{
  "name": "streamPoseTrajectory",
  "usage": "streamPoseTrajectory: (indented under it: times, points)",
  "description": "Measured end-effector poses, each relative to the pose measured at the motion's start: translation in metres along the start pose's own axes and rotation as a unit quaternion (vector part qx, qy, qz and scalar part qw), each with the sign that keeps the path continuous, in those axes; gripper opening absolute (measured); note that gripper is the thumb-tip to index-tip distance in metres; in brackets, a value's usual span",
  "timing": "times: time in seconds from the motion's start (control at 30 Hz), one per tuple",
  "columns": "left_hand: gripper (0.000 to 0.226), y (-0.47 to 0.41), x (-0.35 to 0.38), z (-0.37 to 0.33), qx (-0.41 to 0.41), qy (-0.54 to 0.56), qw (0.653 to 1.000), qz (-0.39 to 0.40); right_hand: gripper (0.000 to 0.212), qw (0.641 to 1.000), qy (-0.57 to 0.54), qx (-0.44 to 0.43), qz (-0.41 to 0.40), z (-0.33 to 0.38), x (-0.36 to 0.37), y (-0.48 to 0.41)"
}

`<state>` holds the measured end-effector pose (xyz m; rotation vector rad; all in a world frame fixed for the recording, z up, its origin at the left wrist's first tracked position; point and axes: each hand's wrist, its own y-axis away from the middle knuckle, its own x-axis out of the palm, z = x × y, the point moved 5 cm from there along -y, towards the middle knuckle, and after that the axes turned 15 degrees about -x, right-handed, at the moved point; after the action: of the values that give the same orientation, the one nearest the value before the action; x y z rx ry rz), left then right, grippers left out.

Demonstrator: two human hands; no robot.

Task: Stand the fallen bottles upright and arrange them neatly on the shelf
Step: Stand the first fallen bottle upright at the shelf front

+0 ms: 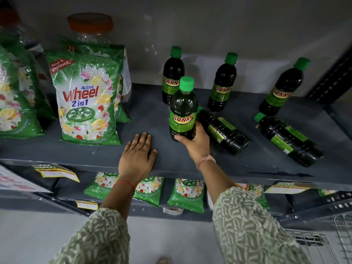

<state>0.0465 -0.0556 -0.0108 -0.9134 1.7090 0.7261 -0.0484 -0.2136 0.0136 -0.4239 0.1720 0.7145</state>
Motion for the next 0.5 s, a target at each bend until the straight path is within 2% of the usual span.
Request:
streamPoseTrajectory:
  times: [0.13, 0.37, 0.5]
  points:
    - [0.056, -0.002, 0.0, -0.001, -0.006, -0.006, 1.0, 0.011, 0.059, 1.0, 0.011, -0.001, 0.024, 0.003, -0.008, 0.018]
    - [0.055, -0.001, -0.002, -0.002, -0.005, -0.001, 1.0, 0.018, 0.063, 0.997, 0.038, -0.046, 0.051, 0.008, -0.023, 0.058]
    - [0.055, -0.001, -0.001, -0.002, -0.007, -0.005, 1.0, 0.017, 0.062, 0.997, 0.032, -0.035, 0.06, 0.008, -0.029, 0.07]
